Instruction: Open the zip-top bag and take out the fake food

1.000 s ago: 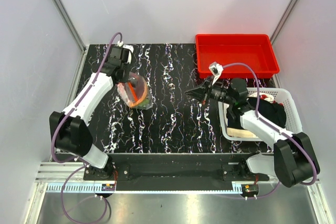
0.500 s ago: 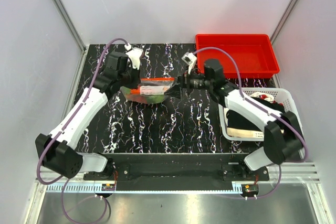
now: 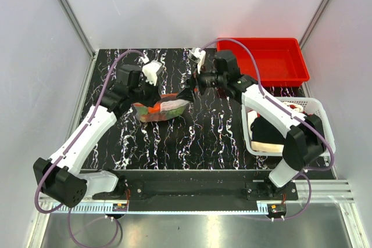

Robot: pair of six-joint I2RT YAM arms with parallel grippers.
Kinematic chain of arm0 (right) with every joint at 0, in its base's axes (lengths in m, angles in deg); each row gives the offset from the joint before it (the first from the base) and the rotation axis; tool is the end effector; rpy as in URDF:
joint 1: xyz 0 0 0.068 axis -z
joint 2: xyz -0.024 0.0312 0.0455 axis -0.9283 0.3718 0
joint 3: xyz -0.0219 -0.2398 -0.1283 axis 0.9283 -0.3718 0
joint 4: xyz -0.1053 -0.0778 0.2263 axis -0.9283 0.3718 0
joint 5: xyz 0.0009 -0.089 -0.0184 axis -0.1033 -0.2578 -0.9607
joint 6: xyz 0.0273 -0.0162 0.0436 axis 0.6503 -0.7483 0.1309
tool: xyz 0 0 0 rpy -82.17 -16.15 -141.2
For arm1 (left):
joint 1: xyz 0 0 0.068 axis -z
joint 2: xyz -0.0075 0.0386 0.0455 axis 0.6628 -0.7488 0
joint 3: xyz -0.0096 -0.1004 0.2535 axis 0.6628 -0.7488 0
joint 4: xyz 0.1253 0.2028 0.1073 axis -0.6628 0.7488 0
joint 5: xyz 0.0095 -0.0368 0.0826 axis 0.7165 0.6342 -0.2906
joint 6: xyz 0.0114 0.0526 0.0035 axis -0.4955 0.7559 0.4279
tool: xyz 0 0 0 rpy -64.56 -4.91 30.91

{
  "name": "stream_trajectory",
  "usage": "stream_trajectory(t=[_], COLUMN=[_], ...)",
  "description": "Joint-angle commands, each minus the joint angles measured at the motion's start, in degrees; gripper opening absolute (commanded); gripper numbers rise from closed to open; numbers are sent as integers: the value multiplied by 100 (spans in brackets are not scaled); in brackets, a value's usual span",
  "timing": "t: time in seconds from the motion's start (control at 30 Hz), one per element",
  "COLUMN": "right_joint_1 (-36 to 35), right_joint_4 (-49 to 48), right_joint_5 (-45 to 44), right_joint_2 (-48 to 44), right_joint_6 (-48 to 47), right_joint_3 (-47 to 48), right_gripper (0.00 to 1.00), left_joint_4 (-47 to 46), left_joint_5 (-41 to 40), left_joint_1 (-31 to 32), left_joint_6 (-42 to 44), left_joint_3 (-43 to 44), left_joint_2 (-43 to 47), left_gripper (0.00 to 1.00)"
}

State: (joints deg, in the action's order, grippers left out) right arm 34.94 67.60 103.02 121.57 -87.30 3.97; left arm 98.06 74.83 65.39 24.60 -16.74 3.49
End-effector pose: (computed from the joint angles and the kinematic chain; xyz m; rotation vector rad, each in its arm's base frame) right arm 0.3029 0.2264 0.3345 -1.0195 1.7207 1.0818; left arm 0.2379 -0.1130 0.3468 0.5816 2.1833 -0.4434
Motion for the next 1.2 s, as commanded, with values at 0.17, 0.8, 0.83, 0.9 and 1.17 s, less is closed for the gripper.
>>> stream_trajectory(t=[0.17,0.8,0.83,0.9,1.17], right_joint_1=[-324,-394,-394,-403,-702], right_joint_4=[721,97,1,-105,-272], right_joint_5=[666,-995,-977,-950,-923], right_joint_2=[779,-80,-169,-397,-855], right_joint_6=[-1170,-713,-652,-555,59], right_joint_3=[776,-515,-760,-955,-1518], right_gripper=[99,0,0,0,0], left_joint_4=[-393,345,354,346,266], left_joint_5=[617,-3151,-3274,-3442,-2644], left_joint_1=[143,-14,-50,-164,-243], left_joint_6=[319,-435,-453,-445,-444], left_joint_3=[-42,64,38,-15,213], left_joint_2=[410,252,269,357,542], left_gripper=[0,0,0,0,4])
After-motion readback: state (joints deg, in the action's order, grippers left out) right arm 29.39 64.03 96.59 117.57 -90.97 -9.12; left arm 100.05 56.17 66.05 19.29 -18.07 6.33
